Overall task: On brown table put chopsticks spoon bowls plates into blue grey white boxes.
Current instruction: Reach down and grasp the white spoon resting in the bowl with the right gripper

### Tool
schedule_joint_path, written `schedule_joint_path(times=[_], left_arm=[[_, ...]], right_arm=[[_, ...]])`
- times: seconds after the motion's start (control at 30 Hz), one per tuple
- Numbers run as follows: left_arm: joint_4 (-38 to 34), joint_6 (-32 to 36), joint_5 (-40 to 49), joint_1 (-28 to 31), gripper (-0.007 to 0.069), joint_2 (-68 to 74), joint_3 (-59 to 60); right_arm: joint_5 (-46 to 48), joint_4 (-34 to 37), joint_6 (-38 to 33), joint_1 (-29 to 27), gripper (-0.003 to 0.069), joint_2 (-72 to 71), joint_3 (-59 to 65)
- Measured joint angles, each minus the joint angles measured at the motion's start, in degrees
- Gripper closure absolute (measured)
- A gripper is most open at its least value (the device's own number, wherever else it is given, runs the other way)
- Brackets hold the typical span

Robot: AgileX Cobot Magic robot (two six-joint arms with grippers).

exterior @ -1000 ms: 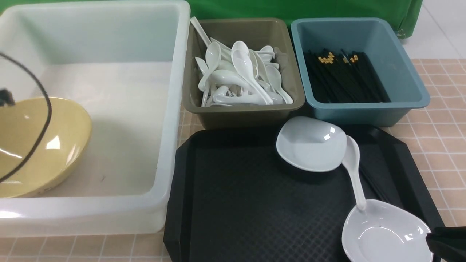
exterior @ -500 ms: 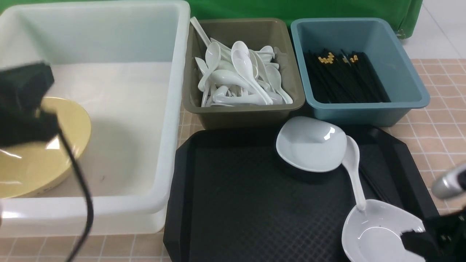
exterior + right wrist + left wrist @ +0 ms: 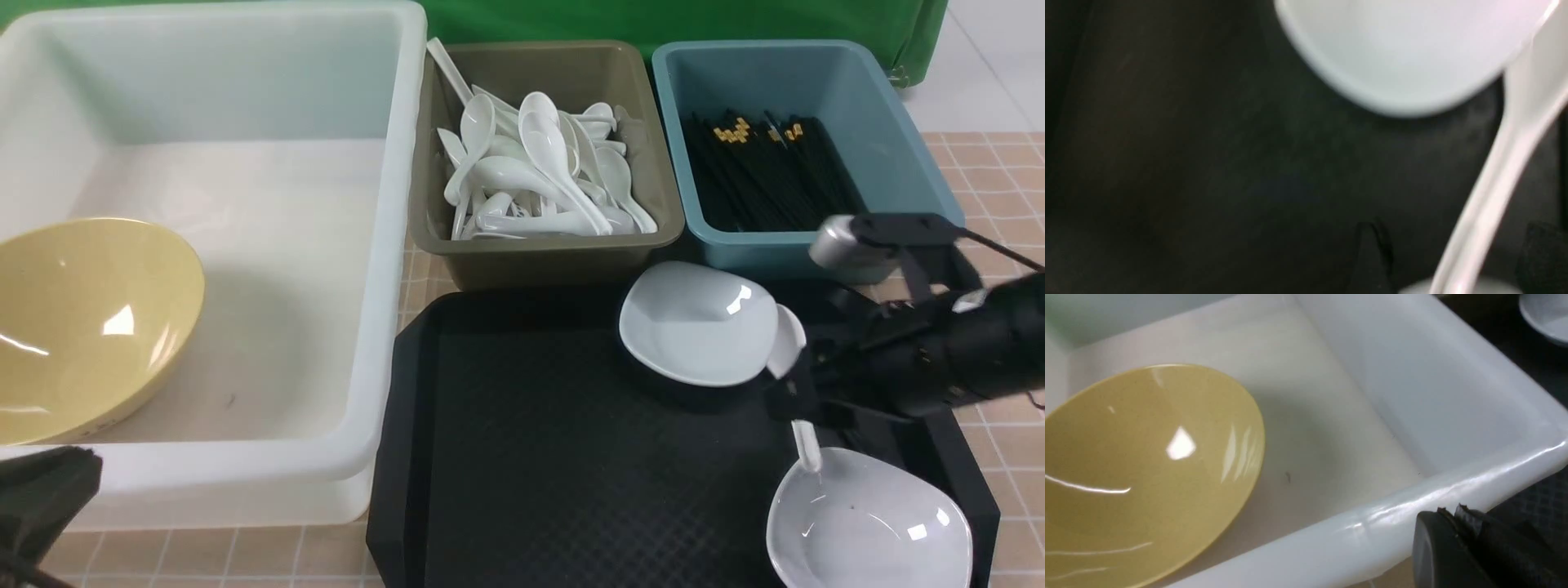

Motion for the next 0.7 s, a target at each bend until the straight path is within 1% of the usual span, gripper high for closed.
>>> schedule_joint_path(times=[0.1,0.2,0.23,0.33,0.43,0.47,0.7], left_arm=[[1.1,-0.6,-1.5,0.0,0.0623,-2.4,1.7],[1.5,-0.9,-3.7,0.0,0.0623,-4.6,3.1],[1.5,-0.9,-4.3,0.0,0.0623,-5.9,3.7],[1.5,-1.0,-5.3,0.0,0.0623,-7.9,4.5],[2.3,-1.0,-7.2,0.0,0.0623,-10.9,5.9],[2.6,-1.0,-7.9,0.0,0.0623,-12.0,6.7],[3.0,-1.0,-11.0,0.0,0.0623,-14.1,8.0]], right_arm=[[-2.1,0.2,-0.1,0.0,0.0211,5.6,-1.4],[-2.2,0.2,-0.1,0.0,0.0294,8.4,-1.4],[-2.2,0.2,-0.2,0.0,0.0351,9.1,-1.4],[-2.4,0.3,-0.2,0.0,0.0439,9.7,-1.5],[-2.6,0.3,-0.3,0.0,0.0548,9.5,-1.7],[-2.1,0.3,-0.4,0.0,0.0564,8.8,-1.8],[-1.6,0.2,-1.9,0.0,0.0565,2.8,-1.8]])
